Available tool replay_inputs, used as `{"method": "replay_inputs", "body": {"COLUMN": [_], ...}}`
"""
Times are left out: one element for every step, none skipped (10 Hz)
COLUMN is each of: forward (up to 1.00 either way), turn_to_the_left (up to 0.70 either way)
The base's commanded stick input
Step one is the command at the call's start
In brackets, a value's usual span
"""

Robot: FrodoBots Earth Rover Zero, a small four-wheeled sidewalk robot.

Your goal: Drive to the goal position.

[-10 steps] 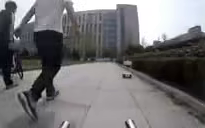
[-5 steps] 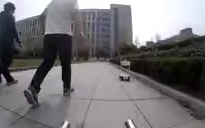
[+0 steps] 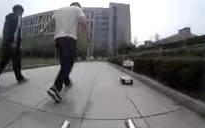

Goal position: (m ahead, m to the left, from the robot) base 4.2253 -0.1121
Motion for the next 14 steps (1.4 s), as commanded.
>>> {"method": "replay_inputs", "body": {"forward": [0.85,0.85,0.75,0.7,0.7,0.7,0.7,0.7,0.7,0.7,0.7,0.7,0.7,0.7], "turn_to_the_left": [0.0,0.0,0.0,0.0,0.0,0.0,0.0,0.0,0.0,0.0,0.0,0.0,0.02,-0.22]}}
